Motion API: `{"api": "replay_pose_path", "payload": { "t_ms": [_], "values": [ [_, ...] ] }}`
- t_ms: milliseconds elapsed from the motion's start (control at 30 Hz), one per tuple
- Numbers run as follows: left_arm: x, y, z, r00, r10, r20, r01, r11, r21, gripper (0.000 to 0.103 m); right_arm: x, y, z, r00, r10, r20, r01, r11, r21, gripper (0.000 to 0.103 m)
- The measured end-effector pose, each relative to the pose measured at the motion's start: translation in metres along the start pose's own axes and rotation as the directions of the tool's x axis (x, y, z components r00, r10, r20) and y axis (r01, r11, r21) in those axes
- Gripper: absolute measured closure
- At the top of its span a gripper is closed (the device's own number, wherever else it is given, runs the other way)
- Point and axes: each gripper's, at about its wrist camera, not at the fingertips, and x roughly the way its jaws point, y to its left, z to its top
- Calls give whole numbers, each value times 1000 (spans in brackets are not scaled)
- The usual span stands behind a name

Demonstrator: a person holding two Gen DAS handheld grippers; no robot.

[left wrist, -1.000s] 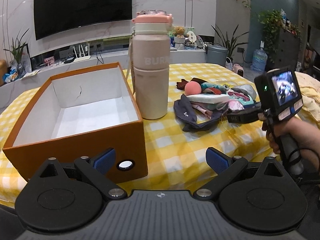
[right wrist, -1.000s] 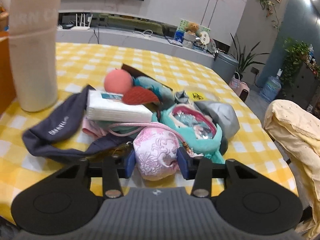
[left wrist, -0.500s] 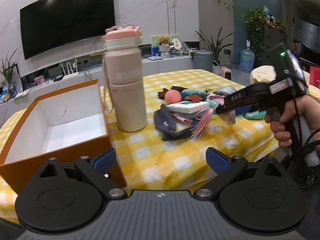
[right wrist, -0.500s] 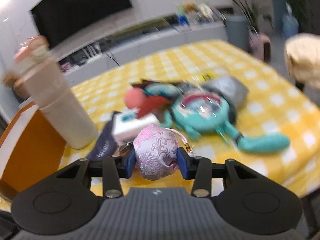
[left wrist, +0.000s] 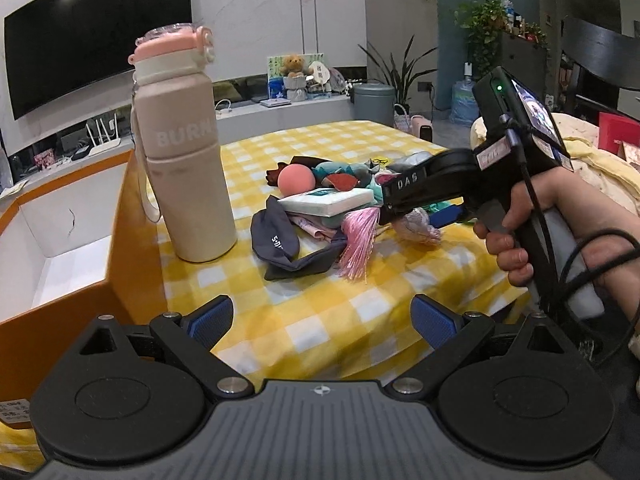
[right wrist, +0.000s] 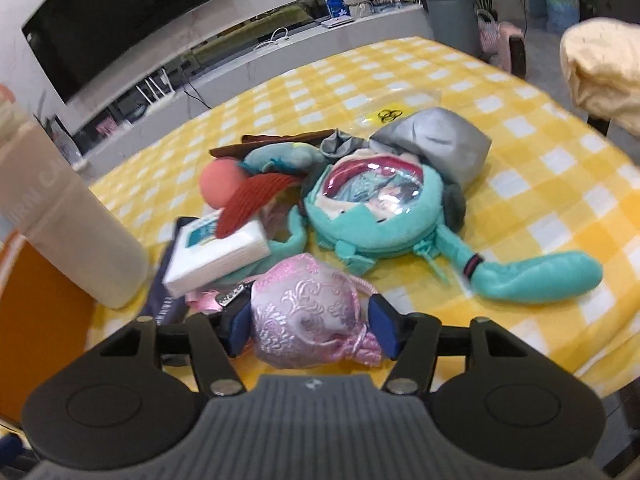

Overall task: Organize soft objects
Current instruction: 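Grasp the navy headband with the left gripper while the right gripper lifts the pouch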

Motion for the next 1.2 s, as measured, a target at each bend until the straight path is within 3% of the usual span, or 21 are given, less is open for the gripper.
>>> {"api": "replay_pose_path", "payload": {
  "t_ms": [200, 300, 400, 467, 533, 600, 667, 700, 767, 867, 967, 1067, 1133, 1200],
  "values": [
    [11, -6, 8, 1000, 10, 8, -10, 1000, 12, 0, 9, 9, -3, 994, -108, 17, 110, 986, -123, 43],
    [21, -8, 11, 998, 61, 20, -62, 996, 64, 0, 10, 19, -8, 986, -166, 29, 168, 960, -225, 51],
    [39, -11, 9, 991, 133, 29, -136, 984, 112, 0, 3, 16, -6, 985, -172, 30, 174, 959, -222, 53],
    [49, -11, 9, 990, 140, 24, -142, 981, 132, 0, -14, 11, -1, 990, -125, 68, 136, 972, -191, 53],
    [56, -12, 10, 991, 129, 46, -134, 980, 147, 0, -36, 3, 5, 992, -23, 122, 39, 991, -127, 54],
    [65, -14, 12, 990, 124, 70, -134, 977, 166, 0, -66, -11, 9, 972, 69, 226, -64, 998, -30, 53],
    [74, -17, 14, 989, 119, 84, -133, 972, 193, 6, -89, -25, 7, 938, 113, 329, -137, 989, 50, 53],
    [79, -20, 15, 990, 117, 81, -131, 970, 205, 14, -94, -29, 7, 925, 131, 356, -168, 983, 72, 53],
    [89, -23, 18, 993, 106, 59, -116, 969, 219, 24, -97, -34, 7, 912, 138, 385, -188, 978, 93, 53],
    [103, -24, 22, 995, 101, 27, -104, 972, 209, 31, -91, -32, 8, 923, 110, 369, -149, 986, 78, 53],
    [114, -24, 23, 995, 101, -3, -99, 975, 197, 33, -82, -30, 7, 935, 132, 328, -172, 981, 94, 53],
    [127, -23, 21, 995, 75, -73, -61, 982, 180, 45, -80, -30, 5, 940, 145, 310, -182, 979, 94, 53],
    [128, -19, 18, 995, 75, -67, -66, 989, 134, 62, -78, -31, 6, 939, 141, 313, -179, 979, 96, 53],
    [130, -14, 18, 995, 81, -62, -75, 994, 84, 65, -78, -31, 6, 940, 142, 312, -181, 978, 102, 53]
  ]
}}
